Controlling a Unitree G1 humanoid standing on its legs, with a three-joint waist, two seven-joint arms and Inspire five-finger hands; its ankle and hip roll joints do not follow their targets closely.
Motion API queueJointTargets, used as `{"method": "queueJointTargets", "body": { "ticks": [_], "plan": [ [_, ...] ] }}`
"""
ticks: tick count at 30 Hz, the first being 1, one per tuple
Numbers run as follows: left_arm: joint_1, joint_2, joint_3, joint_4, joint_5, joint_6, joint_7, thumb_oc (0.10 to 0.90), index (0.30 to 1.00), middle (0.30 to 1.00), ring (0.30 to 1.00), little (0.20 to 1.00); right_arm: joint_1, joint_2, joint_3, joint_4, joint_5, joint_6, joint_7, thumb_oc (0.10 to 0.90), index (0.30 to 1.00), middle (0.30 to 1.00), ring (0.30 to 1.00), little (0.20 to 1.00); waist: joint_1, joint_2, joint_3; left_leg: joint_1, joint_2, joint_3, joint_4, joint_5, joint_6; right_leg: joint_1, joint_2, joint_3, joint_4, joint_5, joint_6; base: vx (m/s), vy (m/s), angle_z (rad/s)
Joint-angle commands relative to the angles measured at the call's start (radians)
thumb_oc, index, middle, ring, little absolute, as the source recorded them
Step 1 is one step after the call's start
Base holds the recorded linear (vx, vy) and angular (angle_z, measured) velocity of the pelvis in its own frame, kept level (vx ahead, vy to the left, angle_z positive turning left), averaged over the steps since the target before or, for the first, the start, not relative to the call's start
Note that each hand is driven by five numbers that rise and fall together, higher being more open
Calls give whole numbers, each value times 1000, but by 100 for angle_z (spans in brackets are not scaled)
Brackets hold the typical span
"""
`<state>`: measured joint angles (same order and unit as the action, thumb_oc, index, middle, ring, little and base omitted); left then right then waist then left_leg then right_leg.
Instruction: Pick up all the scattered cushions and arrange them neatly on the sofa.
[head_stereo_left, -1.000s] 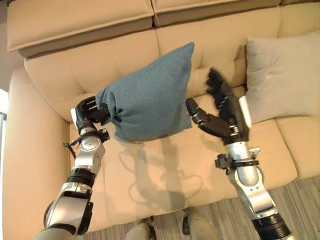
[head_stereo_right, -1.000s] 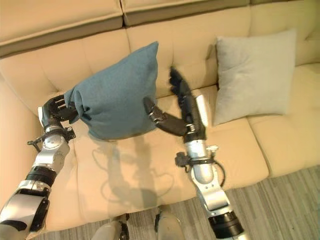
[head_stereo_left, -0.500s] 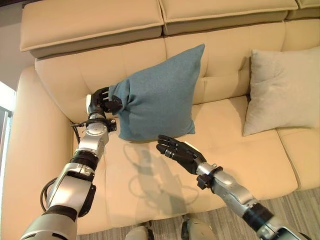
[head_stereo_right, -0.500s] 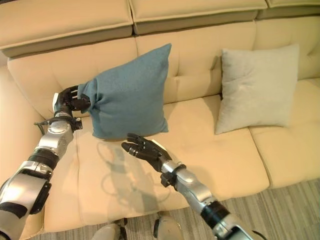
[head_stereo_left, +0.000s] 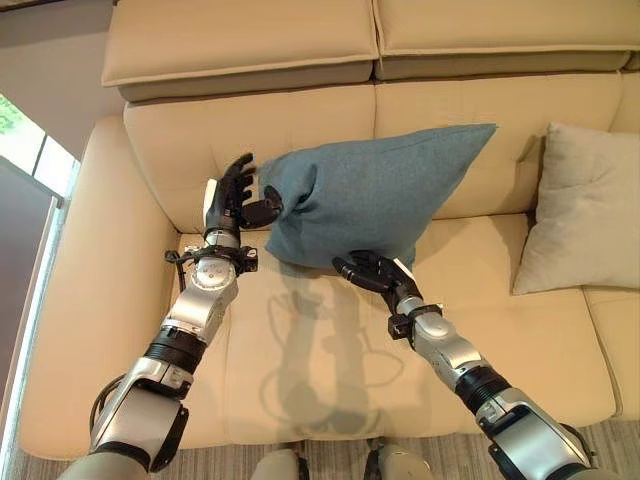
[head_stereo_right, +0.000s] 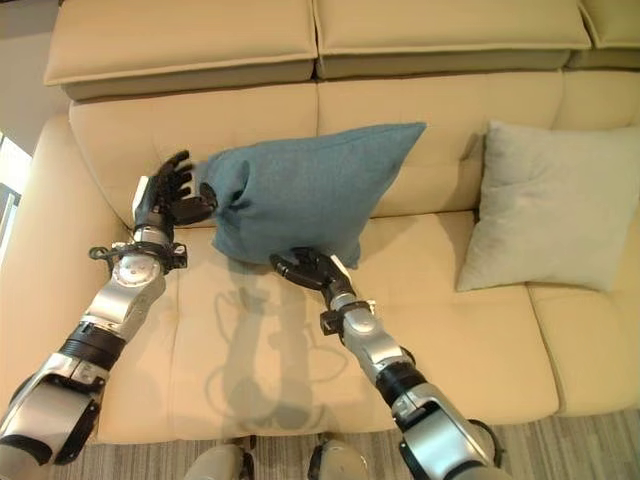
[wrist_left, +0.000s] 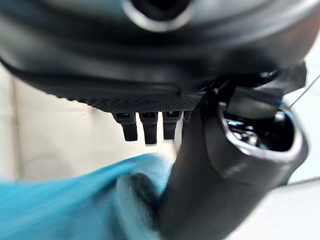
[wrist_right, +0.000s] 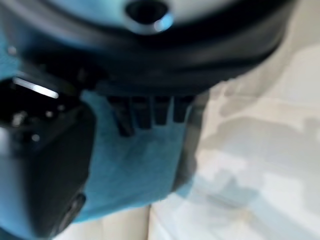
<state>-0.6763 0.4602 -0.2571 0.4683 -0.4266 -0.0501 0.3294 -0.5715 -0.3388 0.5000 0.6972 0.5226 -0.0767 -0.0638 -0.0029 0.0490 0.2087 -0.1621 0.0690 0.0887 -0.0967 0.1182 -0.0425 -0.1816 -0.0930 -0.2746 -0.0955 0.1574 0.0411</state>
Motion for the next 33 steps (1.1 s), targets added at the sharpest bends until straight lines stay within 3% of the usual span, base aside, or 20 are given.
{"method": "queueJointTargets", "body": {
  "ticks": [1,11,16,20,22,23,25,27,30,33],
  "plan": [
    [-70,87,32,-39,60,-144,19,800,900,900,900,900,-123,25,-78,-94,-19,-115,-16,800,900,900,900,900,36,14,-128,24,-10,10,9,-103,-25,119,-42,-2,8,-146,97,52,-10,2],
    [37,148,91,18,25,-95,-49,800,900,900,900,900,-35,-9,-114,-227,0,-79,14,800,900,900,900,900,48,-7,-158,57,-10,0,9,-111,-27,163,-41,-19,8,-159,97,25,-5,7],
    [242,139,177,-51,-59,-102,-120,800,900,900,900,900,102,-57,-182,-328,-28,-68,55,800,900,900,900,900,40,-16,-172,71,-10,0,9,-117,-24,175,-41,-17,8,-159,99,4,-2,1],
    [451,98,262,-101,-115,-107,-196,800,900,900,900,900,247,-128,-300,-426,-103,-77,74,800,900,900,900,900,29,-23,-181,81,-9,2,9,-121,-21,190,-42,-19,8,-160,99,0,0,0],
    [492,84,272,-98,-117,-107,-213,800,900,900,900,900,290,-135,-337,-447,-110,-83,75,800,900,900,900,900,25,-23,-185,85,-9,3,9,-123,-20,194,-42,-18,8,-161,99,0,0,0],
    [572,54,302,-49,-109,-96,-246,800,900,900,900,900,377,-154,-433,-467,-152,-94,65,800,900,900,900,900,14,-22,-186,101,-8,7,9,-131,-18,206,-40,-14,11,-164,99,0,0,0],
    [599,41,307,-20,-101,-92,-262,800,900,900,900,900,414,-156,-477,-472,-171,-97,57,800,900,900,900,900,10,-21,-192,99,-9,7,9,-128,-16,204,-40,-14,13,-162,99,-19,-11,-5],
    [676,-19,322,102,-96,-82,-297,800,900,900,900,900,503,-149,-597,-454,-206,-112,16,800,900,900,900,900,-6,-13,-196,117,-3,14,9,-133,-12,211,-41,-11,32,-173,96,-47,-47,-18],
    [689,-58,322,237,-91,-80,-304,800,900,900,900,900,535,-140,-647,-418,-211,-122,-14,800,900,900,900,900,-16,-7,-197,128,2,17,9,-133,-12,210,-38,-3,55,-185,92,-49,-63,-9],
    [716,-147,346,444,-164,-61,-347,800,900,900,900,900,592,-109,-688,-329,-198,-116,-41,800,900,900,900,900,-34,5,-192,155,22,22,9,-125,-18,216,-25,8,101,-229,74,-64,-147,-11]
  ]
}}
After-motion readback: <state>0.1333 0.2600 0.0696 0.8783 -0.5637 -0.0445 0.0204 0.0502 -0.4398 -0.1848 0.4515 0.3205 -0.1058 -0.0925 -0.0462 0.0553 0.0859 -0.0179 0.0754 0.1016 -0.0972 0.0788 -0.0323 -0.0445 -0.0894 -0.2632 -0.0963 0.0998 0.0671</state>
